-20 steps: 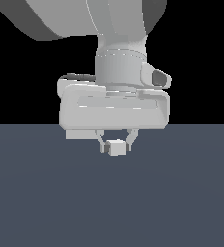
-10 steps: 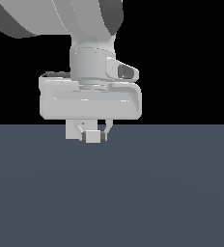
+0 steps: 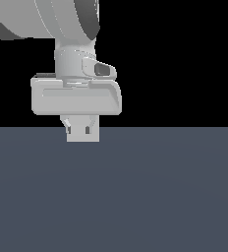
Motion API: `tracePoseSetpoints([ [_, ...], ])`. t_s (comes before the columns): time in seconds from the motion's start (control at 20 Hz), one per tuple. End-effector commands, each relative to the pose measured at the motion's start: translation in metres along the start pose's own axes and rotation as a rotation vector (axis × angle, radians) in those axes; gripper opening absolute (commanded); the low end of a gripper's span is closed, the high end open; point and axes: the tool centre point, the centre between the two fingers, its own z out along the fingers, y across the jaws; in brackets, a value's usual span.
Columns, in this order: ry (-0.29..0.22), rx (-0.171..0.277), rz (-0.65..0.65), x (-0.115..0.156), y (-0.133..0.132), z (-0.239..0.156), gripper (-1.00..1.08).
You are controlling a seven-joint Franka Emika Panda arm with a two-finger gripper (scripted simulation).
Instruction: Plug the charger into the wall socket.
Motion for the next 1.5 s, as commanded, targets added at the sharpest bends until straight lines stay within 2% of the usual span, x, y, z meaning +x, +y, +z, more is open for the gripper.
tracePoseSetpoints([
  [0.0,0.000,-0.005,0.026,0.008,-0.007,-0.002,-1.00],
  [0.4,-0.002,-0.012,0.071,0.023,-0.020,-0.006,-1.00],
  [1.0,-0.002,-0.012,0.074,0.028,-0.020,-0.005,-1.00],
  [1.45,-0.002,-0.012,0.074,0.056,-0.018,0.000,-1.00],
])
